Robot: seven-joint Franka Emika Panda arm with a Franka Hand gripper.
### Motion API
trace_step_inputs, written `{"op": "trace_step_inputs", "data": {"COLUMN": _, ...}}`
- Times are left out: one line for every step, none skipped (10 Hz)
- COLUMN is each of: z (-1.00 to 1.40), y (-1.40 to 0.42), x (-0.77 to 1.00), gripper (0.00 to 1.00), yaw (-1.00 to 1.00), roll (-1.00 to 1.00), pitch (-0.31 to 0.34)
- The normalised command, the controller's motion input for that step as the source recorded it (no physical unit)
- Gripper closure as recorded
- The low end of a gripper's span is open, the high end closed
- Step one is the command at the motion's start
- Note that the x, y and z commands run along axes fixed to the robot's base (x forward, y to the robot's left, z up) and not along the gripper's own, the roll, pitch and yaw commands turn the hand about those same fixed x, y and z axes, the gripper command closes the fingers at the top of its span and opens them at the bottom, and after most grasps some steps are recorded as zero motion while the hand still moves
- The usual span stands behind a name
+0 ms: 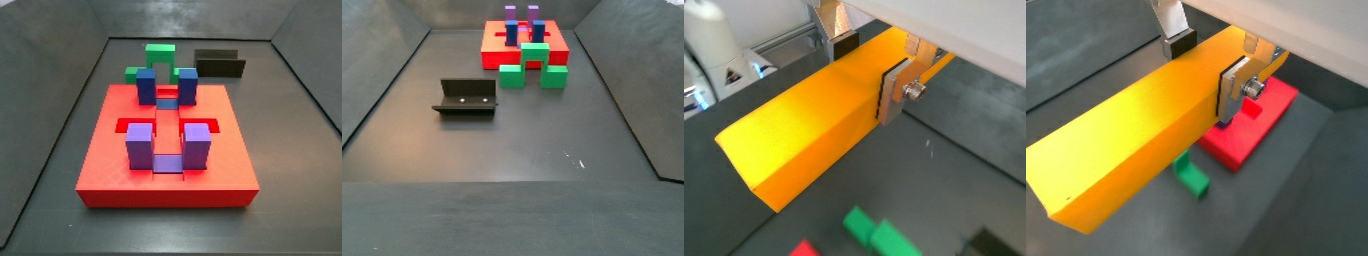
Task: Pick up the yellow object. Move up. Move to above the board. Insert the yellow object.
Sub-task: Move to above the board.
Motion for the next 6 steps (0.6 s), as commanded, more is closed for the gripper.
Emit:
{"op": "trace_step_inputs", "data": {"z": 0.16, "y": -1.4, "x": 0.74, "gripper": 1.0, "yaw": -0.01, "roll": 0.02, "pitch": 0.133}}
{"op": "trace_step_inputs", "data": {"z": 0.17, "y": -1.4, "x": 0.76, "gripper": 1.0, "yaw": 0.0, "roll": 0.0, "pitch": 0.136}}
{"op": "trace_step_inputs", "data": {"z": 0.17, "y": -1.4, "x": 0.78, "gripper": 1.0, "yaw": 0.0, "roll": 0.01, "pitch": 0.143}}
{"op": "trace_step_inputs", "data": {"z": 0.18, "y": -1.4, "x": 0.82, "gripper": 1.0, "yaw": 0.0, "roll": 0.02, "pitch": 0.162}}
{"op": "trace_step_inputs", "data": {"z": 0.2, "y": -1.4, "x": 0.87, "gripper": 1.0, "yaw": 0.01, "roll": 0.04, "pitch": 0.177}}
{"op": "trace_step_inputs", "data": {"z": 0.09, "y": -0.53, "x": 0.38, "gripper": 1.0, "yaw": 0.01, "roll": 0.08, "pitch": 0.19}}
